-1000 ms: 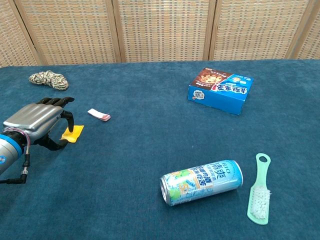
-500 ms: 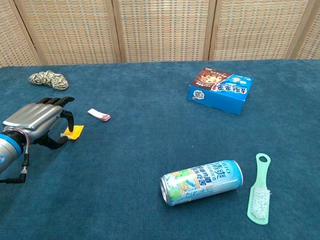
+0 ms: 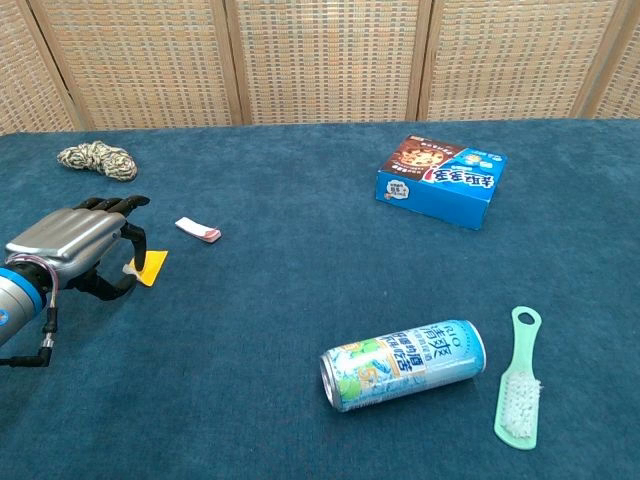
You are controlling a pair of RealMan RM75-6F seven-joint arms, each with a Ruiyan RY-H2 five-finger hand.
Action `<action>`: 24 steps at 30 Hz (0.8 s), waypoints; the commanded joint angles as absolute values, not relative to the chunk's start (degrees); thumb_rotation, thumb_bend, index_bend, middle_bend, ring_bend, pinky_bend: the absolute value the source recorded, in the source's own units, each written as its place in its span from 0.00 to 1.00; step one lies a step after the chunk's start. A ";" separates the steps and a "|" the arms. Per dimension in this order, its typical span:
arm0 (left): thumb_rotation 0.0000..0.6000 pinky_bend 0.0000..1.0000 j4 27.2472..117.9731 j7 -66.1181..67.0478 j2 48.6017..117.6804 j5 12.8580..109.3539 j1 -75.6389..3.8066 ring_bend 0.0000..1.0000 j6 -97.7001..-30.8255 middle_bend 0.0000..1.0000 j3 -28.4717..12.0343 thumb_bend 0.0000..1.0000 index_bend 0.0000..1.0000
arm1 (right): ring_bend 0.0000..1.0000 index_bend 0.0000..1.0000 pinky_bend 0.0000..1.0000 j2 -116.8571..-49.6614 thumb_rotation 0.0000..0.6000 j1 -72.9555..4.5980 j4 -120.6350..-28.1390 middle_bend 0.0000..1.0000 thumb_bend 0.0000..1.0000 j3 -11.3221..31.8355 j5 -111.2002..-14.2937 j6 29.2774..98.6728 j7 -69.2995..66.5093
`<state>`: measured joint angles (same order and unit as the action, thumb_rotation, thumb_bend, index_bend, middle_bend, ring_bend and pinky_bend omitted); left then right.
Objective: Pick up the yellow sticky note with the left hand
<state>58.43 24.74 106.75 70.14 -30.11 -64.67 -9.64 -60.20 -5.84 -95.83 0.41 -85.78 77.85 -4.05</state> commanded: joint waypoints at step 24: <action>1.00 0.00 59.15 25.02 105.82 69.23 -30.21 0.00 -64.14 0.00 -9.92 0.49 0.60 | 0.00 0.00 0.00 -60.19 1.00 -5.84 -95.84 0.00 0.00 0.40 -85.78 77.86 -4.04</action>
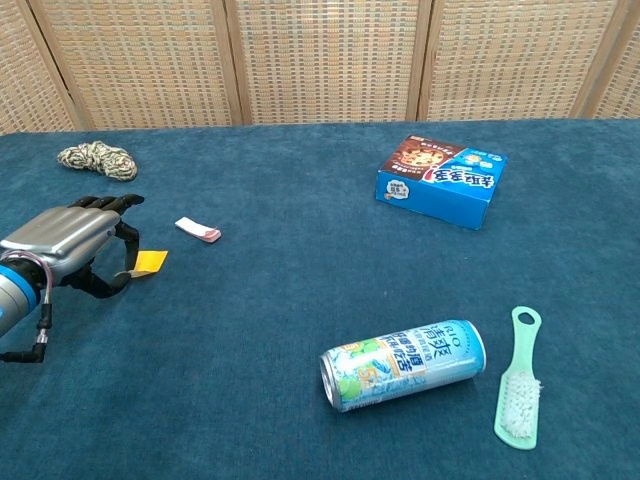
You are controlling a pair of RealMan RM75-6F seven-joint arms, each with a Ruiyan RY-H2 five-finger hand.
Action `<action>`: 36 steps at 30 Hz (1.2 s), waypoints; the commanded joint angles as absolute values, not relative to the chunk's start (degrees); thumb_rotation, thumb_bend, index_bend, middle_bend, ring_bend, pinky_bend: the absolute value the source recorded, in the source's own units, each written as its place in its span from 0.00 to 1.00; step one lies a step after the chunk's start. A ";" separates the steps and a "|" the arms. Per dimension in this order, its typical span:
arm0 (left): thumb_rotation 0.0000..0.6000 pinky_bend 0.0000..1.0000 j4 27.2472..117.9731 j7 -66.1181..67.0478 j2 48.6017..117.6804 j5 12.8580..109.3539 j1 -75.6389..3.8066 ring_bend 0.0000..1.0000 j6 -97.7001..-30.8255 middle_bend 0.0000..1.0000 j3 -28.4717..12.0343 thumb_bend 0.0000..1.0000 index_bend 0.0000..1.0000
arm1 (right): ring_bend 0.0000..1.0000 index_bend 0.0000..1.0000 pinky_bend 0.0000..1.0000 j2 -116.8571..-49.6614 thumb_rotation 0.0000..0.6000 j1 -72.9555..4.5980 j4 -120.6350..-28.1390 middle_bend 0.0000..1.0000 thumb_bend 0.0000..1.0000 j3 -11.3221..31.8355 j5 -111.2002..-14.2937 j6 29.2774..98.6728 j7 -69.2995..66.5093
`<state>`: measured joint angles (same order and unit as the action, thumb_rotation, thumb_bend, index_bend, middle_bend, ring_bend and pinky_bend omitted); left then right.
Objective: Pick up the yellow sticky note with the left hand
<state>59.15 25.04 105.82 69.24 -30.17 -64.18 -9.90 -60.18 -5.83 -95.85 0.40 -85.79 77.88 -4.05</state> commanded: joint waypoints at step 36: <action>1.00 0.00 53.90 24.68 106.98 66.89 -34.31 0.00 -60.76 0.00 -13.38 0.49 0.61 | 0.00 0.00 0.00 -60.74 1.00 -6.48 -94.72 0.00 0.00 0.75 -84.04 76.04 -3.87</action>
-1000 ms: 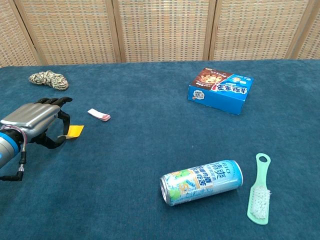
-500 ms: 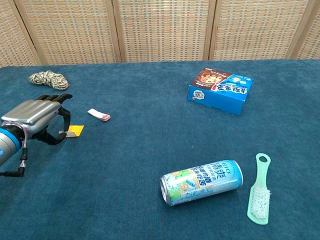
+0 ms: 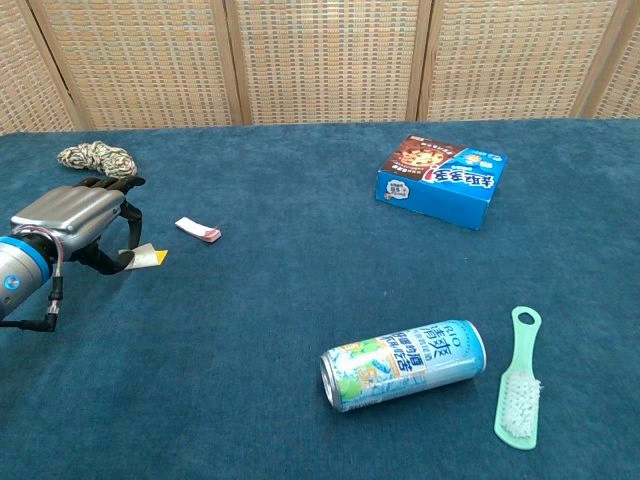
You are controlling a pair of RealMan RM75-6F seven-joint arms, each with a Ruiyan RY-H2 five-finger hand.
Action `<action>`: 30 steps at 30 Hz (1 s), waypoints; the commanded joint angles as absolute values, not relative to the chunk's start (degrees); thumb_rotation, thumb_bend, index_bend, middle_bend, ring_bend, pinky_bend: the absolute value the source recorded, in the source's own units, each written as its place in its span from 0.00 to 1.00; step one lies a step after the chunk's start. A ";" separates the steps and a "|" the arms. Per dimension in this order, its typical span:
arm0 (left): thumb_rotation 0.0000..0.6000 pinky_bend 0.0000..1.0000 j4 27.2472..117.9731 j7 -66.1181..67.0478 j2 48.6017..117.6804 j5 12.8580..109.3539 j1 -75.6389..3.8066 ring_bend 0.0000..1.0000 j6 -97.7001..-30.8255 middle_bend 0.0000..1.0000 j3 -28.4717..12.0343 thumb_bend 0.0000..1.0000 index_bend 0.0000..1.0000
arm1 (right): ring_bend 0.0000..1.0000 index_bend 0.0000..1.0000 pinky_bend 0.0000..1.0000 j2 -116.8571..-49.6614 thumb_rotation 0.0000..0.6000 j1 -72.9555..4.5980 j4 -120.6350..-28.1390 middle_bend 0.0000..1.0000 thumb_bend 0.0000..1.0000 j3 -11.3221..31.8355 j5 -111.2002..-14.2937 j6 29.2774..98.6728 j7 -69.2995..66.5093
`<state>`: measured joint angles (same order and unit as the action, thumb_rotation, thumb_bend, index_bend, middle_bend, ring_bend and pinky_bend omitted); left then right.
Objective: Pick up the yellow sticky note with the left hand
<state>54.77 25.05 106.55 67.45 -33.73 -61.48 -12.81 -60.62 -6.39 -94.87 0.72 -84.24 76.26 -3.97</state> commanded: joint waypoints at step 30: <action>1.00 0.00 60.66 23.07 105.90 64.64 -40.91 0.00 -63.48 0.00 -20.90 0.48 0.58 | 0.00 0.00 0.00 -61.24 1.00 -7.02 -93.52 0.00 0.00 1.18 -82.58 74.68 -4.54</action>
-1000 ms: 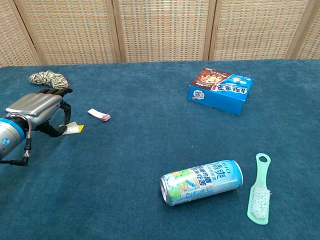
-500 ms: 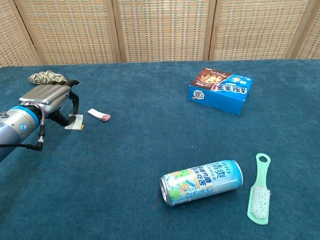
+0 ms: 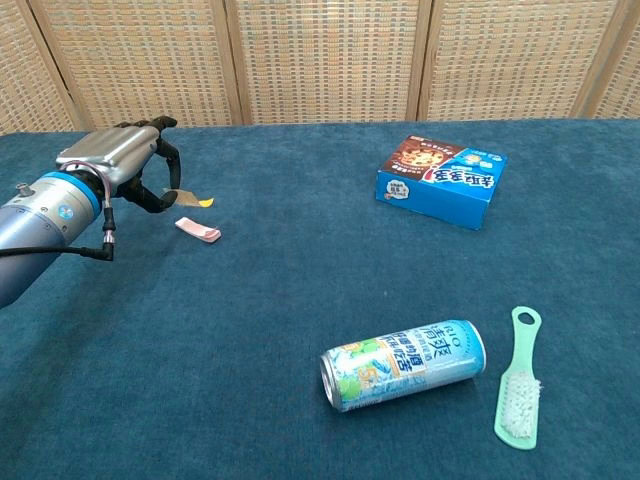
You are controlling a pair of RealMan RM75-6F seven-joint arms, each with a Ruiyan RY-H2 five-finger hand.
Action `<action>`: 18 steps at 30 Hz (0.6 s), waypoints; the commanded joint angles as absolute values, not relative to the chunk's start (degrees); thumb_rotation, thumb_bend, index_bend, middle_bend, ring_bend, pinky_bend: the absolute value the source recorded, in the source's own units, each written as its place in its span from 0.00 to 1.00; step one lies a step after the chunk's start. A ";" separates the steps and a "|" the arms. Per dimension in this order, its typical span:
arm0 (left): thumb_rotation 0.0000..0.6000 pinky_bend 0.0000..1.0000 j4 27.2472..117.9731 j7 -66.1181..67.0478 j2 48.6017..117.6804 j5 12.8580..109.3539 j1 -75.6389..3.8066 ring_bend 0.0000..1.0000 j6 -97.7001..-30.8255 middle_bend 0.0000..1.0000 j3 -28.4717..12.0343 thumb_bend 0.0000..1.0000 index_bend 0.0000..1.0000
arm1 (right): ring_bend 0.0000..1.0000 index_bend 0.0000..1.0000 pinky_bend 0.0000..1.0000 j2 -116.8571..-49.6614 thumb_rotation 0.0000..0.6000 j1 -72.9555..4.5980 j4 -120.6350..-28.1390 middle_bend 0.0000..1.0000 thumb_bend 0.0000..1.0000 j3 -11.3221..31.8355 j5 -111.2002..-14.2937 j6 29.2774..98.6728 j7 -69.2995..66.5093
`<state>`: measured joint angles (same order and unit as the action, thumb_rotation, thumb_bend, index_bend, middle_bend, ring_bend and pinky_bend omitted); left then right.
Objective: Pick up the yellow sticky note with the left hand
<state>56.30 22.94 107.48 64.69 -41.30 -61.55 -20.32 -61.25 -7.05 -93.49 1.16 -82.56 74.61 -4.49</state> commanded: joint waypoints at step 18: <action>1.00 0.00 96.91 1.42 87.10 52.89 -31.15 0.00 -54.35 0.00 -24.71 0.46 0.58 | 0.00 0.00 0.00 -60.89 1.00 -6.47 -94.45 0.00 0.00 1.01 -83.65 76.27 -3.70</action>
<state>93.04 5.39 90.33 54.88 -32.91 -57.36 -23.52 -60.89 -6.49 -94.42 1.02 -83.62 76.25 -3.74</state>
